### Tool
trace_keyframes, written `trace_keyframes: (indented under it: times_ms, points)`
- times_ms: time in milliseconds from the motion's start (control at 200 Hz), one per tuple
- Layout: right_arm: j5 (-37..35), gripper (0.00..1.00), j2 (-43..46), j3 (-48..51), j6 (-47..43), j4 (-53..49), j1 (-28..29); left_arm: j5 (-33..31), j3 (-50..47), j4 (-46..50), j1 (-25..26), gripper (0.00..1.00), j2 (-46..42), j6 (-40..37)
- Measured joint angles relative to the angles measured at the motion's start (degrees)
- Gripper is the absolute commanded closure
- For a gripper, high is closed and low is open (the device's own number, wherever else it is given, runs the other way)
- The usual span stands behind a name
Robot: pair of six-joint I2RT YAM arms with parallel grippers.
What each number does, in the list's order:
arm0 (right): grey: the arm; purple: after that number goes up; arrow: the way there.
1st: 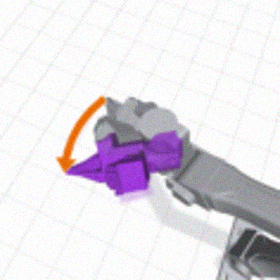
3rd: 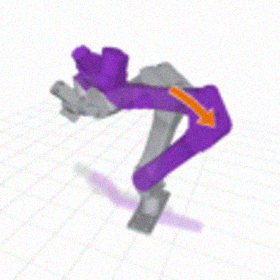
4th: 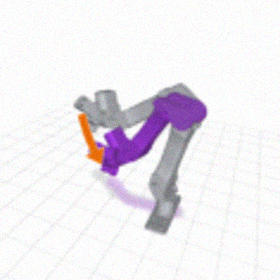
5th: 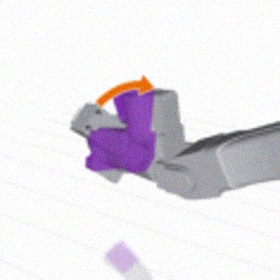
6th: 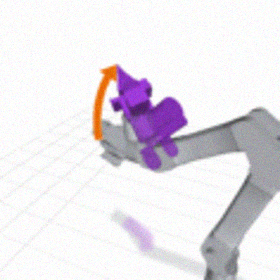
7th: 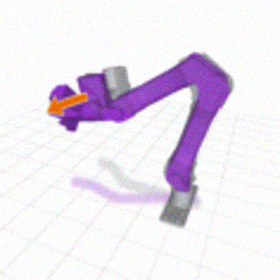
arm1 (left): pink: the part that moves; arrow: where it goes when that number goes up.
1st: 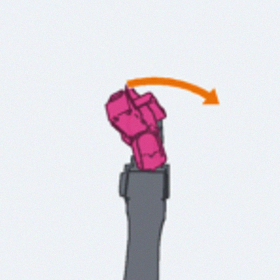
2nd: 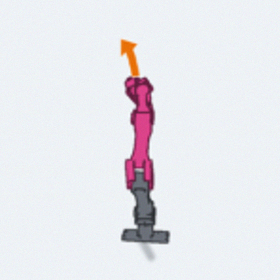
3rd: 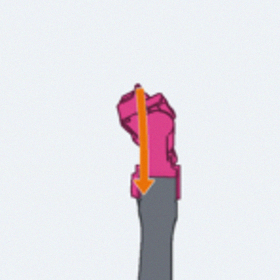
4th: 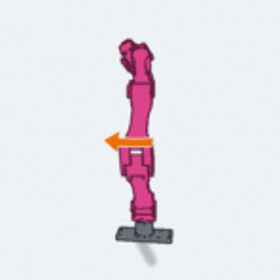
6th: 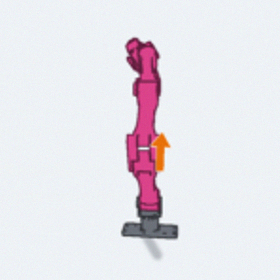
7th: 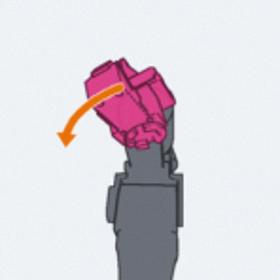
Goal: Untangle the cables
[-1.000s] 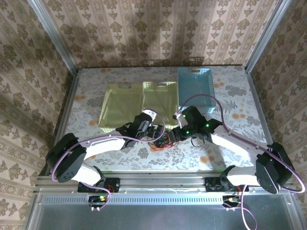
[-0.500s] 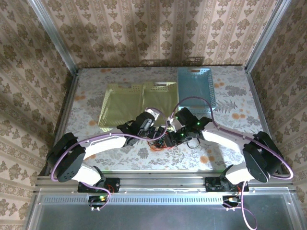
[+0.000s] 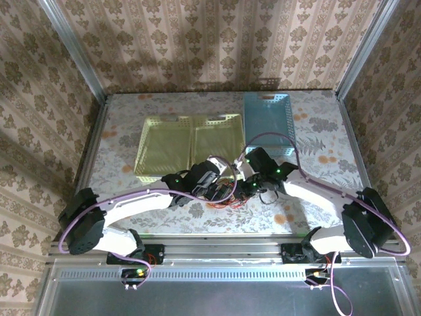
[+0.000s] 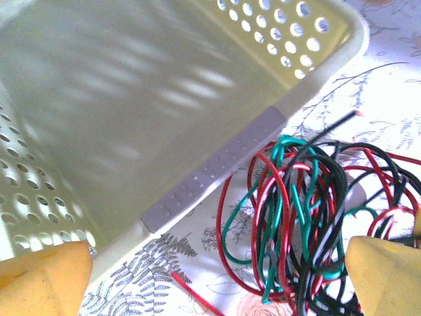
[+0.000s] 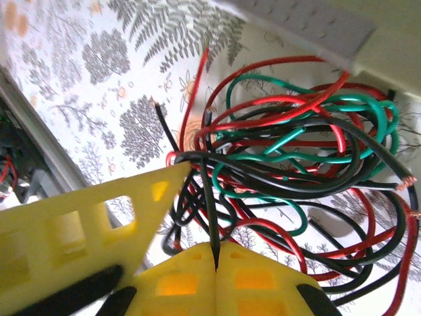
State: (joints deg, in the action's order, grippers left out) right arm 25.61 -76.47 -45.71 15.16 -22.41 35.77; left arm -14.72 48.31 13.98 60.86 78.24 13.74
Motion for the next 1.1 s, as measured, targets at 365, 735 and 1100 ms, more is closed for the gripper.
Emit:
trace_keyframes:
  times_ms: [365,735,1100]
  points:
    - [3.6,1.00,5.8,2.1,1.8,0.3,-6.6,6.1,0.6,-1.3,0.3,0.03,0.7,-3.4]
    - [6.6,1.00,13.6,3.5,7.0,-0.1,-17.2,10.9,5.8,-3.7,1.6,0.15,11.8,-7.6]
    - [8.7,1.00,19.5,6.7,14.3,1.5,-22.7,12.4,8.3,-5.9,1.7,0.39,17.0,-10.6]
